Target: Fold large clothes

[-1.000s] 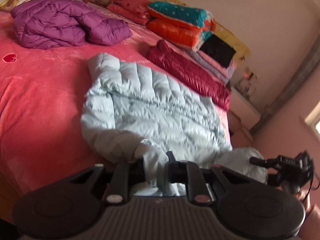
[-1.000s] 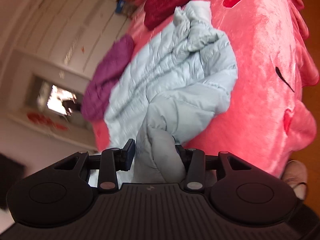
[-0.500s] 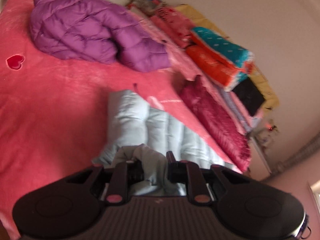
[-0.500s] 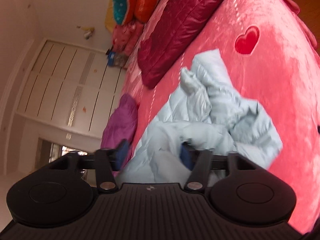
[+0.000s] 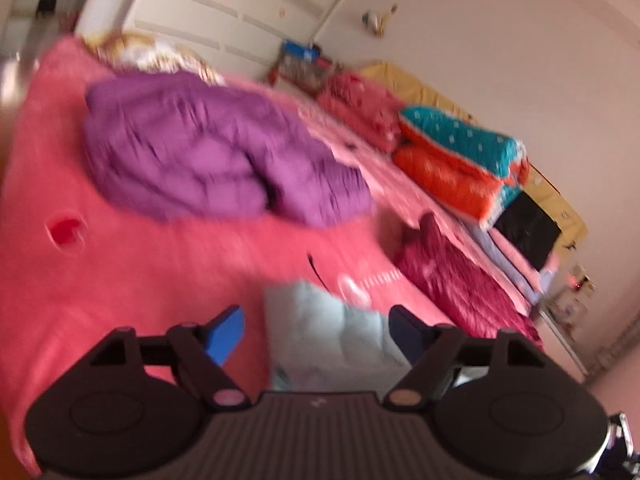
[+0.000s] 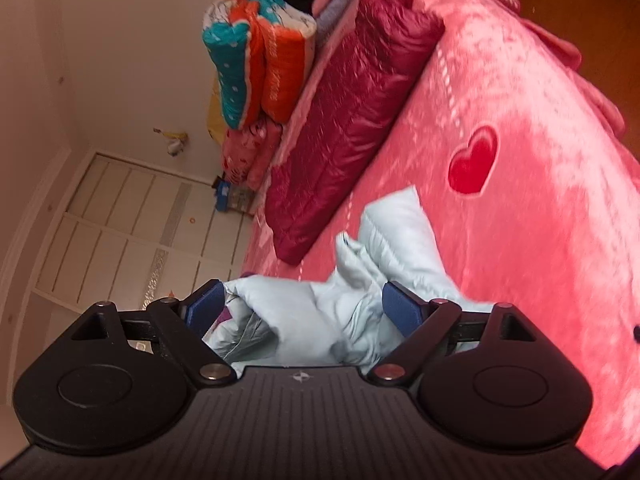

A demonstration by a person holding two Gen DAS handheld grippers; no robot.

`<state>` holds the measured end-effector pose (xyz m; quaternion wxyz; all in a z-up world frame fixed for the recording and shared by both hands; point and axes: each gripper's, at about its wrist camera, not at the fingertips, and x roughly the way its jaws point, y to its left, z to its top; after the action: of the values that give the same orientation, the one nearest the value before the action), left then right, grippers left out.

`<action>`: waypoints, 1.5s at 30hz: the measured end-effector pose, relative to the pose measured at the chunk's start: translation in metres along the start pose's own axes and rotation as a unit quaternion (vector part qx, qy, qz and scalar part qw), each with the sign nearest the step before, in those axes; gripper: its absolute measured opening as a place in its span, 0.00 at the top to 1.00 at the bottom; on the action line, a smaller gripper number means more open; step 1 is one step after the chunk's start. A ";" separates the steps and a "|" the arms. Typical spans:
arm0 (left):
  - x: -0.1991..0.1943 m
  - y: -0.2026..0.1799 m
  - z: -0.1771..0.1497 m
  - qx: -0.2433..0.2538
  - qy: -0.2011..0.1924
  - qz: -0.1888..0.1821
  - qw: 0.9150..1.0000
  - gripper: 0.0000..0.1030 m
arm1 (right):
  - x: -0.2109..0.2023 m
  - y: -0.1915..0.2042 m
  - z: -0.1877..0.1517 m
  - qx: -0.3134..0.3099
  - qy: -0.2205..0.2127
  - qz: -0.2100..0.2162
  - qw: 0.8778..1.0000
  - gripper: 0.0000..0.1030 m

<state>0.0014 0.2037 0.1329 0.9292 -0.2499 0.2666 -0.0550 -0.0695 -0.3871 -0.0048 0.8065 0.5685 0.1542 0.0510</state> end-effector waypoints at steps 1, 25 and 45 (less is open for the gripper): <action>-0.004 0.002 0.001 0.004 -0.005 0.002 1.000 0.22 | -0.003 -0.001 0.002 -0.001 -0.007 0.005 1.000 0.00; 0.047 -0.089 -0.071 0.212 0.092 -0.076 0.970 0.22 | 0.023 0.072 -0.084 -0.456 -0.004 -0.044 0.889 0.00; 0.146 -0.101 -0.055 0.267 0.070 0.018 0.961 0.21 | 0.151 0.045 -0.058 -0.403 0.040 -0.185 0.895 0.00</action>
<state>0.1000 0.0580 0.0741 0.9420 0.0169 0.3111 -0.1249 0.0601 -0.2806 -0.0098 0.9545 0.1534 0.2551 -0.0182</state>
